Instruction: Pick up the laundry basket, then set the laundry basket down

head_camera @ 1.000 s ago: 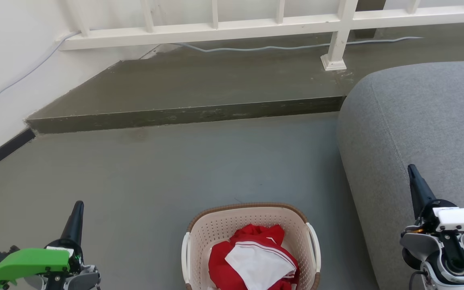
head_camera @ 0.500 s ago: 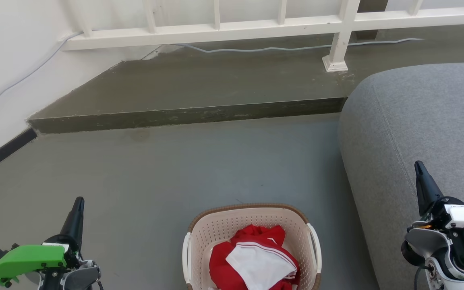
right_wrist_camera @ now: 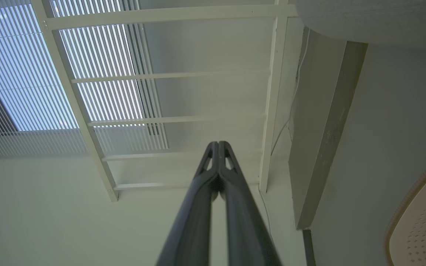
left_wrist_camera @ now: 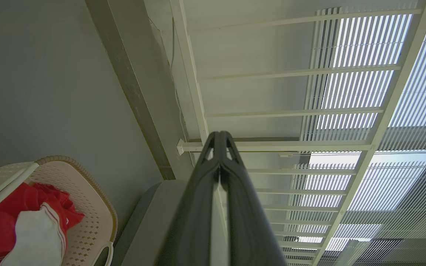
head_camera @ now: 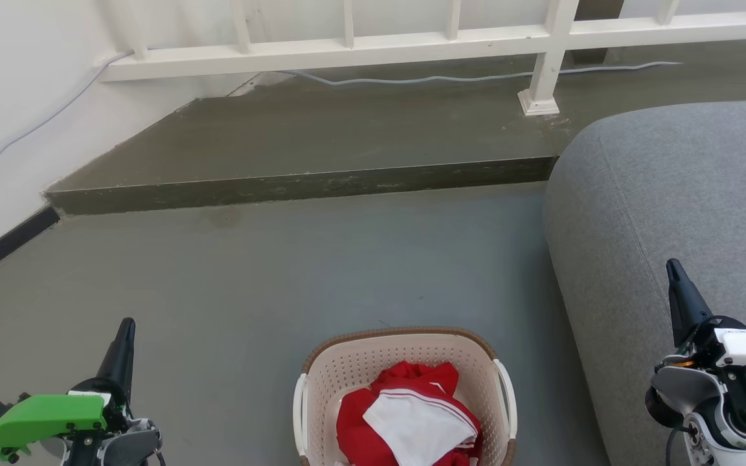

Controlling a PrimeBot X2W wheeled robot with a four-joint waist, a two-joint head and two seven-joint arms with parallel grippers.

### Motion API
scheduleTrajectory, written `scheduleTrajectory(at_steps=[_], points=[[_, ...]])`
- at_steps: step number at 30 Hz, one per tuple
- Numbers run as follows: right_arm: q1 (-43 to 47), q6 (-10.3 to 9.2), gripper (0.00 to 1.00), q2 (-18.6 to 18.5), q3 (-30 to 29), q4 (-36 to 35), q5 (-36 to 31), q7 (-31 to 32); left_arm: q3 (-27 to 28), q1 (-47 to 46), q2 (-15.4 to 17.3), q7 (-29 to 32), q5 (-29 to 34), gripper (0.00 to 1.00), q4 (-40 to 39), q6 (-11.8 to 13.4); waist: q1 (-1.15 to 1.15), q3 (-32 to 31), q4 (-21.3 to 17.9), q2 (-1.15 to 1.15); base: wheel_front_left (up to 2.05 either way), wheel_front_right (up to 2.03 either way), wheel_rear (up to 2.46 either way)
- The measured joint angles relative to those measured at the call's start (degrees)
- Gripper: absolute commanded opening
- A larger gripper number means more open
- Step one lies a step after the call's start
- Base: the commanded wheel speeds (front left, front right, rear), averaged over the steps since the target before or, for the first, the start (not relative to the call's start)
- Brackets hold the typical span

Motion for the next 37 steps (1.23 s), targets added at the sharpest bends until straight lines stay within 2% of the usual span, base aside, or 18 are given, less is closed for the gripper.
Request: scheduleTrajectory(at_steps=[37], points=[[-0.77, 0.33, 0.00, 0.02, -0.37, 1.01, 0.00, 0.47, 0.23, -0.33, -0.05, 0.01, 0.00, 0.00, 0.36, -0.04, 0.00, -0.03, -0.01, 0.00, 0.00, 0.00, 0.00]])
